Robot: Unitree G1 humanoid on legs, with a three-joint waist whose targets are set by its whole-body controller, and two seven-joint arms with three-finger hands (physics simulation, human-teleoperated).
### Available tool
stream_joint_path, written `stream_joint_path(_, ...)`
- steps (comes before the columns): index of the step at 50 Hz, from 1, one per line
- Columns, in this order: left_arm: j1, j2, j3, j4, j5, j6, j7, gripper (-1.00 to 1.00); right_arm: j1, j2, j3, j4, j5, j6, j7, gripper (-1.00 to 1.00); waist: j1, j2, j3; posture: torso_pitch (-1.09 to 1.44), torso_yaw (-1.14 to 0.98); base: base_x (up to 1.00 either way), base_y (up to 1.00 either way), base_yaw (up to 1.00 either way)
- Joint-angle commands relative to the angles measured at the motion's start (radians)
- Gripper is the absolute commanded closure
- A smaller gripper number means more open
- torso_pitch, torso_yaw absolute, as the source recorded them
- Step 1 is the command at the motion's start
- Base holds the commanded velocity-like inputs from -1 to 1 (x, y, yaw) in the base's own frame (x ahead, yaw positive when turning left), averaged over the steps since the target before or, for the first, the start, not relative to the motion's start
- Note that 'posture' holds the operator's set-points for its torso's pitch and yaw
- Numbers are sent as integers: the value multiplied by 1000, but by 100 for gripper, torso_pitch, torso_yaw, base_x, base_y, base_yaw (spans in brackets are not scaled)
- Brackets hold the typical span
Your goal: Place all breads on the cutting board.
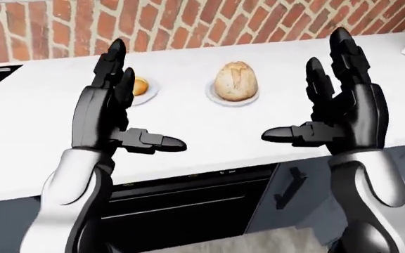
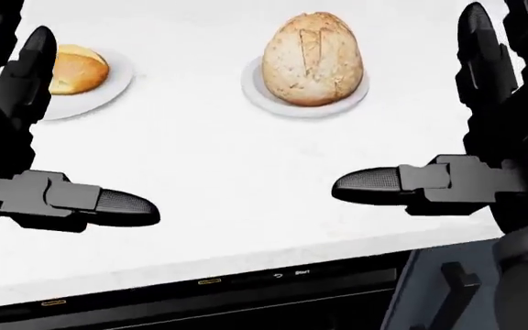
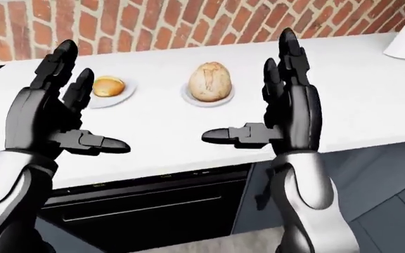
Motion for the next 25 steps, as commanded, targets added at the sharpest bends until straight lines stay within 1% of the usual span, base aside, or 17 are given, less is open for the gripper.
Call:
stream_joint_path(1,-12,19,32,-12,9,-18,16,-100,-30,0,25,-17,32,-9,-3,-100,9,-18,-40,0,0,0,0,100)
stream_joint_path(2,-12,22,34,-12,7,-18,16,-100,-31,-1,20,-15,38,-11,-9,-100,8,-18,-44,0,0,0,0,100)
stream_joint_path(3,-10,23,35,-11,6,-20,17,-100,-32,-3,18,-15,47,-6,-13,-100,-22,1,-58,0,0,0,100,0)
stream_joint_path(4,-10,24,35,-11,5,-21,18,-100,-40,-5,10,-21,65,8,-18,-100,3,-42,-51,0,0,0,49,0)
stream_joint_path(6,-17,28,38,-13,1,-15,19,-100,-51,-17,-1,-31,83,21,-32,-100,-3,-24,-54,0,0,0,26,0)
stream_joint_path(7,-22,30,41,-13,-1,-11,20,-100,-49,-25,-2,-32,86,19,-35,-100,-3,-17,-41,0,0,0,2,0)
stream_joint_path(8,-25,33,42,-16,-4,-5,21,-100,-44,-31,-2,-33,89,17,-36,-100,-13,2,-27,0,0,0,2,0)
stream_joint_path(9,-30,36,42,-18,-5,1,23,-100,-39,-37,-7,-45,95,23,-36,-100,-13,50,-26,0,0,0,0,20)
stream_joint_path(10,-32,37,40,-18,-5,3,25,-100,-41,-40,-11,-51,102,28,-38,-100,20,126,-45,0,0,0,0,88)
stream_joint_path(11,-34,37,38,-16,-5,2,26,-100,-41,-40,-13,-51,106,26,-40,-100,27,84,-33,0,0,0,0,95)
stream_joint_path(14,-39,38,32,-19,-4,7,28,-100,-23,-42,-14,-48,110,8,-40,-100,18,46,-60,0,0,0,0,64)
stream_joint_path(19,-36,35,24,-13,4,0,25,-100,-21,-52,-29,-36,114,5,-57,-100,28,-11,-13,0,0,0,0,0)
stream_joint_path(20,-36,34,25,-17,4,4,25,-100,-19,-53,-32,-38,116,4,-58,-100,28,-36,-41,0,0,21,-3,0)
stream_joint_path(21,-33,33,24,-18,5,2,24,-100,-18,-54,-31,-41,117,2,-60,-100,25,-83,-37,0,0,34,-5,0)
stream_joint_path(22,-32,33,25,-19,6,2,23,-100,-16,-57,-27,-40,115,-1,-59,-100,10,-27,-6,0,0,36,-5,0)
stream_joint_path(23,-31,33,27,-23,6,4,22,-100,-14,-56,-24,-40,114,-7,-56,-100,13,-44,0,0,0,36,-5,0)
stream_joint_path(25,-27,35,37,-19,5,-2,17,-100,-10,-52,-23,-23,109,-22,-54,-100,6,-36,-4,0,0,32,-2,0)
